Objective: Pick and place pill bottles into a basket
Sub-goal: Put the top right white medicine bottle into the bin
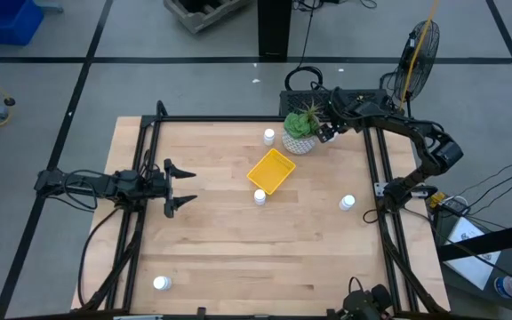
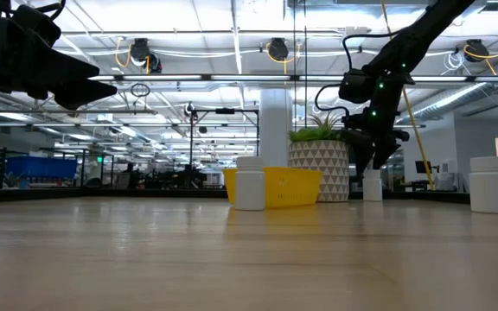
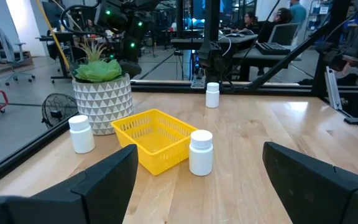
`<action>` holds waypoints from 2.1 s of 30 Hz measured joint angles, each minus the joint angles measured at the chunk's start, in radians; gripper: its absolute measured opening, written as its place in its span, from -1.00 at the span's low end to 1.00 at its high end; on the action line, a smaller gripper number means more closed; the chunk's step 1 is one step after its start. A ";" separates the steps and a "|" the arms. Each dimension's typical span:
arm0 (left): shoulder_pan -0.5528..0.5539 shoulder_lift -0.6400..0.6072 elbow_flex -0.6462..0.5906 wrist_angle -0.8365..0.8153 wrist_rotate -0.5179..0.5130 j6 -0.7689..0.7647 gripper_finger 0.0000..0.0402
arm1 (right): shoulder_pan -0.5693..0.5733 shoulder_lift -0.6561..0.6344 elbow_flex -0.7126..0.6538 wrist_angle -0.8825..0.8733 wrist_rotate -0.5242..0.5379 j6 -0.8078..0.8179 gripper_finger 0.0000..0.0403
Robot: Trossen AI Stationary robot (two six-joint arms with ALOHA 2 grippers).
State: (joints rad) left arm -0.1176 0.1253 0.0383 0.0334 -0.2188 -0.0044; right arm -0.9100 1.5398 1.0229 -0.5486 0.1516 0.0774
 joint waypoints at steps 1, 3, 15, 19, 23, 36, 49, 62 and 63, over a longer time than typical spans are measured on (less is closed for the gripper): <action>0.000 0.000 0.000 0.000 0.000 0.000 0.75 | 0.000 0.000 -0.001 -0.001 0.000 0.000 0.28; 0.000 0.000 0.000 0.000 0.000 0.000 0.75 | 0.000 0.000 -0.007 0.005 0.000 0.000 0.28; 0.000 0.000 0.000 0.000 0.000 0.000 0.75 | -0.001 -0.002 -0.047 0.030 -0.007 0.000 0.28; 0.000 0.000 0.000 0.000 0.000 0.000 0.75 | -0.001 -0.002 -0.048 0.032 -0.006 -0.002 0.20; 0.000 0.000 0.000 0.000 0.000 0.000 0.75 | 0.000 -0.001 -0.048 0.032 -0.001 -0.003 -0.02; 0.000 0.000 0.000 -0.001 0.000 0.000 0.75 | -0.008 -0.124 -0.030 -0.162 0.090 -0.115 -0.28; 0.000 0.000 0.000 -0.001 0.000 0.000 0.75 | 0.023 -0.304 0.228 -0.494 0.110 -0.099 -0.28; 0.000 0.000 0.000 0.000 0.000 0.000 0.75 | 0.355 -0.306 0.555 -0.643 -0.116 0.090 -0.28; 0.000 0.000 0.000 0.000 0.000 0.000 0.75 | 0.388 -0.306 0.561 -0.636 -0.130 0.102 -0.28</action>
State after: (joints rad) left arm -0.1173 0.1253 0.0383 0.0332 -0.2188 -0.0048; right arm -0.5217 1.2343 1.5840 -1.1842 0.0218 0.1796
